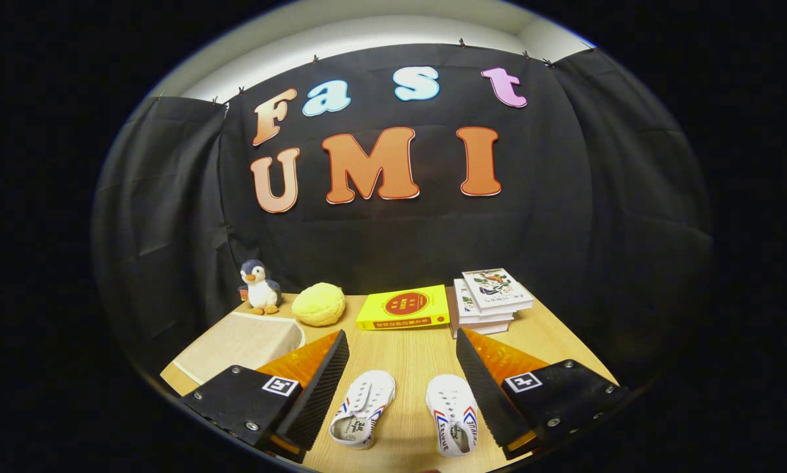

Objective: Open the storage box then place both shoes into the box .Put the left shoe in first, then the right shoe, with the right side of both shoes facing outward in a uniform manner.

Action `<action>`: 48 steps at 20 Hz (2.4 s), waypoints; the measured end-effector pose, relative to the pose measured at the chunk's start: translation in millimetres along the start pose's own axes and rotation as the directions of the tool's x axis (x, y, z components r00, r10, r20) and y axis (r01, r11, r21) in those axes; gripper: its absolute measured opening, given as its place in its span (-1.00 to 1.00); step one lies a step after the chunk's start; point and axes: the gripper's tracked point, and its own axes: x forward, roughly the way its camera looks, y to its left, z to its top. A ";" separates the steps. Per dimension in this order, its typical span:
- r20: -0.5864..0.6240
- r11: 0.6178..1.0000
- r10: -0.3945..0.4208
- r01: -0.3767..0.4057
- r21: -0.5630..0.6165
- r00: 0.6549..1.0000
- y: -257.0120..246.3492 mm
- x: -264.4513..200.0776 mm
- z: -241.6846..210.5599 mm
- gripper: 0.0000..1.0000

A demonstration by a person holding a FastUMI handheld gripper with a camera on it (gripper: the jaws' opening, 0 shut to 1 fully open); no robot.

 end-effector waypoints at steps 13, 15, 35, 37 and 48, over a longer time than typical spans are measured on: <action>-0.037 0.999 0.039 -0.038 0.028 0.999 -16.3 8.3 -10.2 0.96; -0.064 0.990 0.122 -0.116 0.087 0.991 -0.7 14.8 -17.0 0.96; -0.220 0.392 0.873 -0.359 0.847 0.435 192.5 48.5 -139.0 0.96; -0.229 0.390 0.877 -0.348 0.852 0.421 201.0 54.3 -148.1 0.95; -0.147 0.258 0.932 -0.320 0.912 0.332 229.7 43.1 -144.6 0.67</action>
